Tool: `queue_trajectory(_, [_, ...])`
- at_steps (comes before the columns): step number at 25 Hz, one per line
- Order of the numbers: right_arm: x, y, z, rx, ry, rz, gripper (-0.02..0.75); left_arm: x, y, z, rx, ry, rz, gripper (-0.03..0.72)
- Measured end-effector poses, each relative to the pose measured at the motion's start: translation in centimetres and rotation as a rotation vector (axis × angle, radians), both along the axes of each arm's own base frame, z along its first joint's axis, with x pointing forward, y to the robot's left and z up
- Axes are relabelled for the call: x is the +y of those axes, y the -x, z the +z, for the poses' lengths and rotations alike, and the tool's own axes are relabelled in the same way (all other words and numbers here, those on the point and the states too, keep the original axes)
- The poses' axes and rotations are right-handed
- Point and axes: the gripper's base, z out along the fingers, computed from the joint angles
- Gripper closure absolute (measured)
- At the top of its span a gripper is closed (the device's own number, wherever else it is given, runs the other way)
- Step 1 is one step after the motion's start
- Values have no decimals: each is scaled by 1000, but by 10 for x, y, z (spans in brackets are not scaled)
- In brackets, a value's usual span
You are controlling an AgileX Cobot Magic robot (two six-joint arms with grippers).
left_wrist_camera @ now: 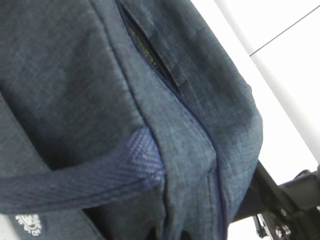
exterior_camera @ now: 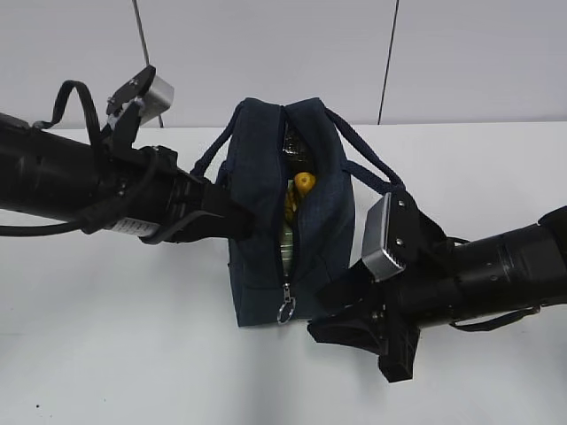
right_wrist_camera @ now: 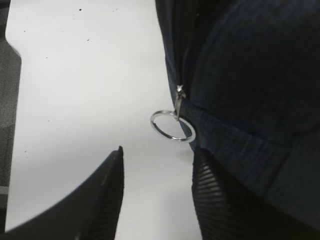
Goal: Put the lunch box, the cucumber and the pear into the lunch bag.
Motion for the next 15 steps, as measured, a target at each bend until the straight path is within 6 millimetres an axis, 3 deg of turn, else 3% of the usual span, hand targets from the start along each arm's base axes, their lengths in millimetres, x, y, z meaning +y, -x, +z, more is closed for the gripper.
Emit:
queue_trajectory(6, [1, -2, 1, -61, -17, 18, 381, -1, -2, 3, 19, 44, 39, 700])
queue_trajectory(15, [4, -1, -26, -22, -16, 72, 381, -1, -2, 3, 21, 49, 46, 700])
